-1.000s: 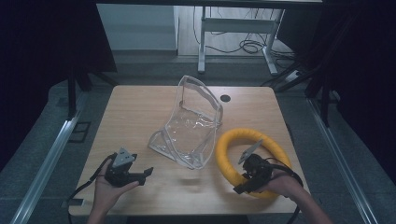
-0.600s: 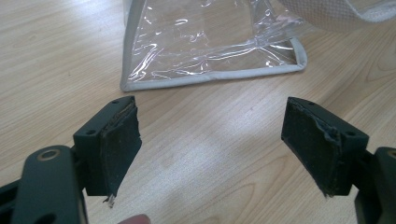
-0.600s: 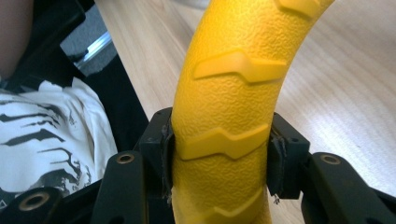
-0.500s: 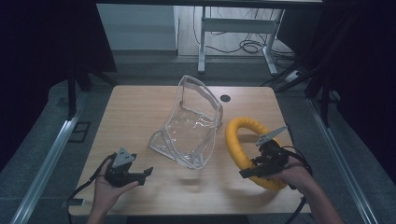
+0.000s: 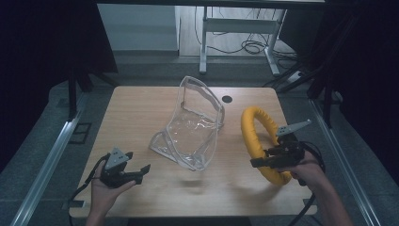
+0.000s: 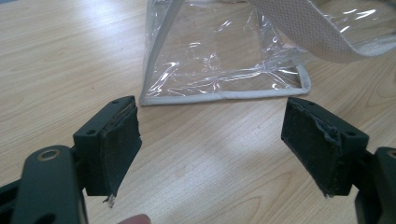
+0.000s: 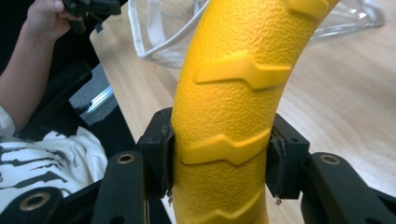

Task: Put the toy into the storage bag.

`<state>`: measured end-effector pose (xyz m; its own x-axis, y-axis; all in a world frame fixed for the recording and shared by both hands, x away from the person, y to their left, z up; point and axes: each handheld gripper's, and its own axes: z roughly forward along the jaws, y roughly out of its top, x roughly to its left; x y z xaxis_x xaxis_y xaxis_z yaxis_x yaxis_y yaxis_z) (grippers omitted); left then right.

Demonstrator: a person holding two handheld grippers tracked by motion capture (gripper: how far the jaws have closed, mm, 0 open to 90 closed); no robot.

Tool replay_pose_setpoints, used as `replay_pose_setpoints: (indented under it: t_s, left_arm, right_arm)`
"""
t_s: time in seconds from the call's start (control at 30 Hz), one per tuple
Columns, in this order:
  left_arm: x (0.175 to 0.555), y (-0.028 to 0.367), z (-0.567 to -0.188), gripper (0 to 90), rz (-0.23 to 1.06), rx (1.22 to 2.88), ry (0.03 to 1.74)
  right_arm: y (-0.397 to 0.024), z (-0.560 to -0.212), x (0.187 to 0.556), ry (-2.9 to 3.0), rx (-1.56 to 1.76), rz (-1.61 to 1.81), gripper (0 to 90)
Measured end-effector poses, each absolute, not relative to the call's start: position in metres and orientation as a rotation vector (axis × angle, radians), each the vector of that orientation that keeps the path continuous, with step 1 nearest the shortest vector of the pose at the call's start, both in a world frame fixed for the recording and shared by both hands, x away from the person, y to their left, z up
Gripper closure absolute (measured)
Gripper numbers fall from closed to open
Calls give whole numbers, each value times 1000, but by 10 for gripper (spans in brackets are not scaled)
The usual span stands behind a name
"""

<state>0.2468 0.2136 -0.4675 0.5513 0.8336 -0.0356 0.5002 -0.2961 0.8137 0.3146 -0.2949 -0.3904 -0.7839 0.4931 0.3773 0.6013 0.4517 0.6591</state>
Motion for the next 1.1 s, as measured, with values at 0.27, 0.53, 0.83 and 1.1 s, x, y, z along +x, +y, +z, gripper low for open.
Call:
replay_pose_setpoints:
  t_s: [0.27,0.53,0.83,1.1]
  left_arm:
    - [248,212,-469,194,507,1975,1076]
    - [247,213,-469,193,512,1980,1074]
    - [248,212,-469,193,512,1984,1073]
    - [248,212,-470,193,514,1992,1072]
  right_arm:
    - [-304,-386,319,-2542,-1044,-1342,509]
    - [-307,-379,322,-2508,-1074,-1471,509]
    - [-297,-371,320,-2535,-1070,-1595,508]
    - [-285,-366,323,-2482,-1065,-1707,507]
